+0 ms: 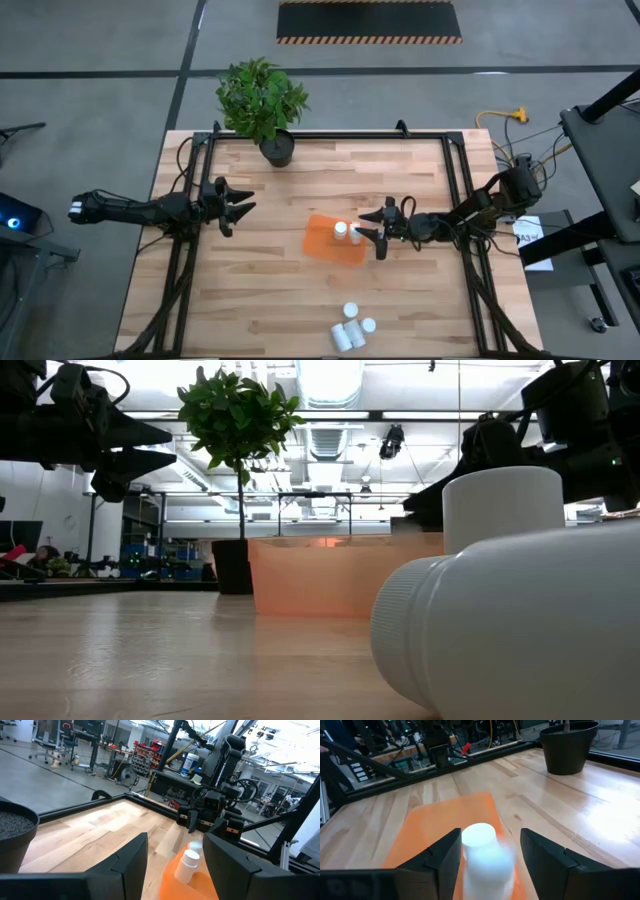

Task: Pick and place pill bottles into a basket
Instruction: Put the white pill bottle into the orange container

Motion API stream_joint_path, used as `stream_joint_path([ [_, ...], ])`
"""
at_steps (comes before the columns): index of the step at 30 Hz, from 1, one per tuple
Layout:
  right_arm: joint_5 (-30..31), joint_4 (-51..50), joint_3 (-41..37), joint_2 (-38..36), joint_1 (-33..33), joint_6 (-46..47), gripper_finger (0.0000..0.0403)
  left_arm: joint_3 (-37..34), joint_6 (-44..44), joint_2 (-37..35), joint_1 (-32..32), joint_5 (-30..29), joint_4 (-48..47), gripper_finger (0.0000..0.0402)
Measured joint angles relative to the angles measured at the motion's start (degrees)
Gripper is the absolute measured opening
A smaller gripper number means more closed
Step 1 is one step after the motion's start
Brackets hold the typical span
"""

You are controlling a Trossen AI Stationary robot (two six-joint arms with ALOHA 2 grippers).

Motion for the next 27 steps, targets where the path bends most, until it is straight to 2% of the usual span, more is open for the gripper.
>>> stream_joint_path([
  [17, 0.0, -0.7, 0.2, 0.0, 0.0, 0.2, 0.0196, 0.0, 0.0, 0.0, 0.0, 0.0, 0.0, 0.0173],
  [25, -0.4, -0.7, 4.1, -0.1, 0.0, 0.2, 0.0196, 0.0, 0.0, 0.0, 0.0, 0.0, 0.0, 0.0173],
  [27, -2.1, -0.8, 5.6, -0.1, 0.0, 0.0, 0.0196, 0.0, 0.0, 0.0, 0.0, 0.0, 0.0, 0.0173],
])
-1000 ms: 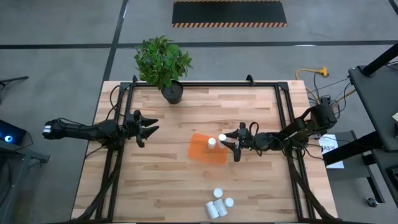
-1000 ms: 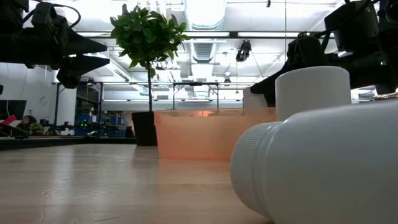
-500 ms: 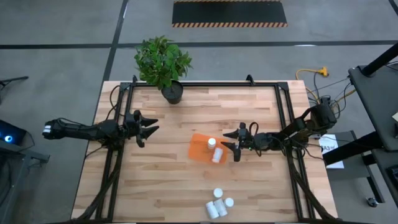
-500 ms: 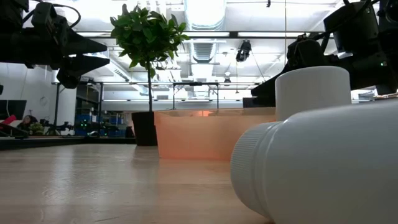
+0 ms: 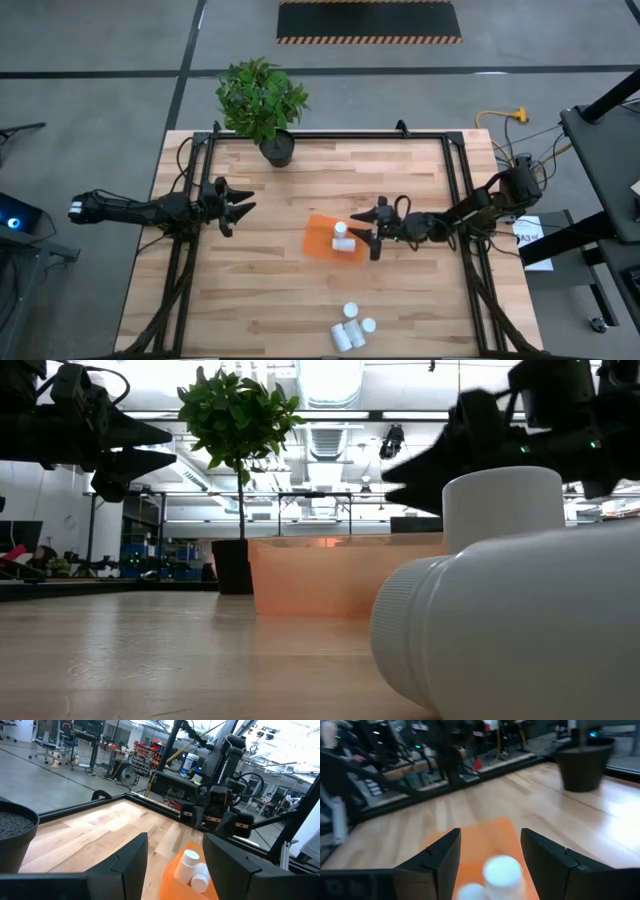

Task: Pick and place pill bottles into a basket
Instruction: Put the white pill bottle into the orange container

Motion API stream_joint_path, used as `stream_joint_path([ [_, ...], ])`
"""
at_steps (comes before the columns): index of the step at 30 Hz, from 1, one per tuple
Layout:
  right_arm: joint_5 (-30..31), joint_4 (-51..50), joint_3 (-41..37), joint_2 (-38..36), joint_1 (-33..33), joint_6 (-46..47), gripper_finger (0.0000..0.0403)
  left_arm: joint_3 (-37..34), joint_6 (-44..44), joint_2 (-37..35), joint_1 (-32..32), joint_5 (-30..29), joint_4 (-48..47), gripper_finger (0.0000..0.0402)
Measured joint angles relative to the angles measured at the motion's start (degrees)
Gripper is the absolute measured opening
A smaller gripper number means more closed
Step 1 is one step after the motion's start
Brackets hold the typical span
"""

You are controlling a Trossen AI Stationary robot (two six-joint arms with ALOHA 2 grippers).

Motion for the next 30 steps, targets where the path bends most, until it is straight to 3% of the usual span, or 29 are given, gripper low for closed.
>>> stream_joint_path([
  [4, -6.4, -7.7, 4.2, -0.3, 0.0, -0.3, 0.0196, 0.0, 0.0, 0.0, 0.0, 0.0, 0.0, 0.0173],
  [10, -17.5, -33.2, 14.0, -2.9, 0.1, -1.7, 0.0196, 0.0, 0.0, 0.0, 0.0, 0.0, 0.0, 0.0173],
  [18, -17.4, -68.9, 29.6, -4.9, 0.0, -8.6, 0.0196, 0.0, 0.0, 0.0, 0.0, 0.0, 0.0, 0.0173],
  [24, -17.2, -85.4, 40.3, -1.2, -0.1, -10.5, 0.0196, 0.0, 0.0, 0.0, 0.0, 0.0, 0.0, 0.0173],
  [30, -17.2, -94.2, 48.0, 5.3, -0.7, -9.4, 0.0196, 0.0, 0.0, 0.0, 0.0, 0.0, 0.0, 0.0173],
])
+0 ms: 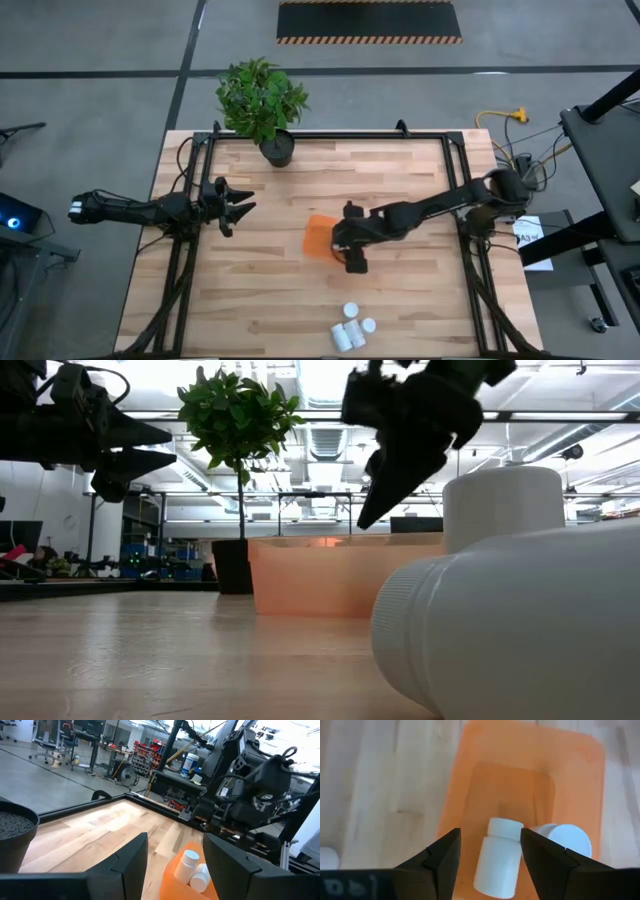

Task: Pick and place pill bottles into a basket
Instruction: Put the white pill bottle into the orange container

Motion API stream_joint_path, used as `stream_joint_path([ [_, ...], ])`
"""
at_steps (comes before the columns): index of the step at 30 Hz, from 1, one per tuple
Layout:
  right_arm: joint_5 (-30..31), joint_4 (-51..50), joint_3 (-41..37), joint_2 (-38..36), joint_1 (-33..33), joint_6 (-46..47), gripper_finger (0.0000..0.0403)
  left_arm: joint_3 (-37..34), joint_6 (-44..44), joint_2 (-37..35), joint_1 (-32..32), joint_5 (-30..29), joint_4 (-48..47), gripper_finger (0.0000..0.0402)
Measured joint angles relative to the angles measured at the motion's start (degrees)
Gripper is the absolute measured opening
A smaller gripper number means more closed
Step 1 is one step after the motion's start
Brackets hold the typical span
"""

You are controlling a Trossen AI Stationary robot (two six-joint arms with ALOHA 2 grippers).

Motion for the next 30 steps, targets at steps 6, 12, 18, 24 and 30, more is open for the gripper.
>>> stream_joint_path([
  [6, 0.0, -3.3, 4.6, 4.9, -0.7, 1.5, 0.0196, 0.0, 0.0, 0.0, 0.0, 0.0, 0.0, 0.0173],
  [12, -0.1, -4.8, 6.3, 7.8, -1.5, 2.0, 0.0196, 0.0, 0.0, 0.0, 0.0, 0.0, 0.1, 0.0173],
  [18, -0.4, -6.2, 7.0, 7.9, -2.9, 1.9, 0.0196, 0.0, 0.0, 0.0, 0.0, 0.0, 0.0, 0.0173],
  [24, -1.8, -7.4, 7.0, 8.7, -3.7, 0.2, 0.0196, 0.0, 0.0, 0.0, 0.0, 0.0, 0.0, 0.0173],
  [30, -3.6, -7.5, 7.0, 11.4, -4.1, -0.5, 0.0196, 0.0, 0.0, 0.0, 0.0, 0.0, 0.0, 0.0173],
])
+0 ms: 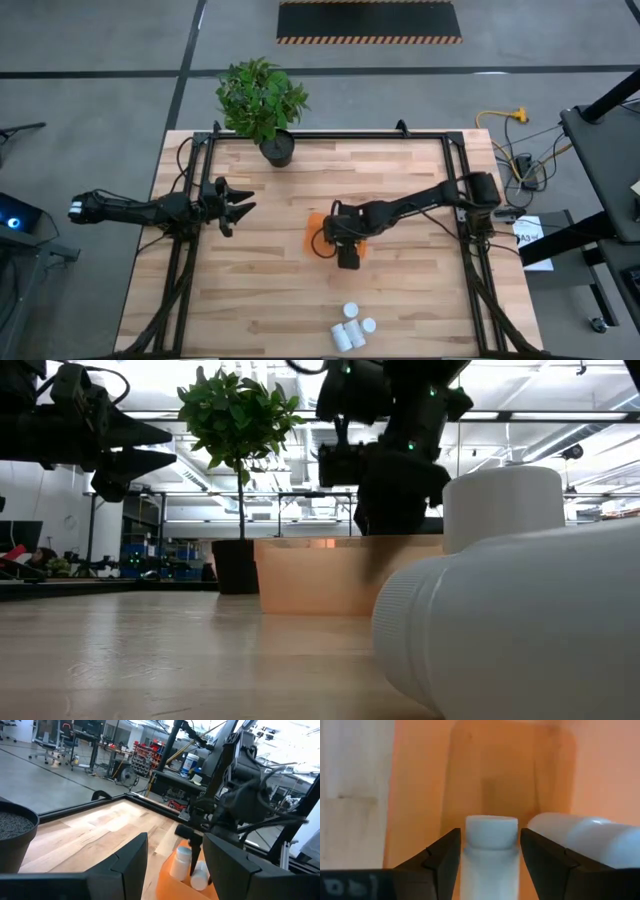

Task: Pick and place pill bottles into a basket
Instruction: Put the white pill bottle into the orange container

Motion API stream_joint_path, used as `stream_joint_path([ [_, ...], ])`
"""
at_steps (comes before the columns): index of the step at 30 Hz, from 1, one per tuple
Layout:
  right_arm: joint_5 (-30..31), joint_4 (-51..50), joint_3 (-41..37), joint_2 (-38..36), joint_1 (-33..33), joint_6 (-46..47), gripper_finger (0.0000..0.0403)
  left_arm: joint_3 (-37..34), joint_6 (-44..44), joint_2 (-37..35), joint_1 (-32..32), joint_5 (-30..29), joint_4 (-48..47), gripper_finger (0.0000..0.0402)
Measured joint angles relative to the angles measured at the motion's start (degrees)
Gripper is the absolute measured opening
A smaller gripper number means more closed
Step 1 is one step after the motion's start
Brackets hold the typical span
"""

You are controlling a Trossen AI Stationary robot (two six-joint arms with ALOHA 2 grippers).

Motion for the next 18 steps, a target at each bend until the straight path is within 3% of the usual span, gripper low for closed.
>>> stream_joint_path([
  [5, -1.0, 0.1, 0.7, 2.1, 0.1, 0.2, 0.0191, 0.0, 0.0, 0.0, 0.0, 0.0, 0.0, 0.0173],
  [9, -1.0, 0.5, 1.3, 2.0, 0.0, 0.8, 0.0151, 0.0, 0.0, 0.0, 0.0, 0.0, 0.0, 0.0173],
  [11, -1.0, 0.7, 1.7, 1.2, 0.0, 0.8, 0.0135, 0.0, 0.0, 0.0, 0.0, 0.0, 0.0, 0.0173],
  [18, -0.5, 5.0, 1.3, -4.9, 0.1, 4.0, 0.0135, 0.0, 0.0, 0.0, 0.0, 0.0, 0.0, 0.0173],
])
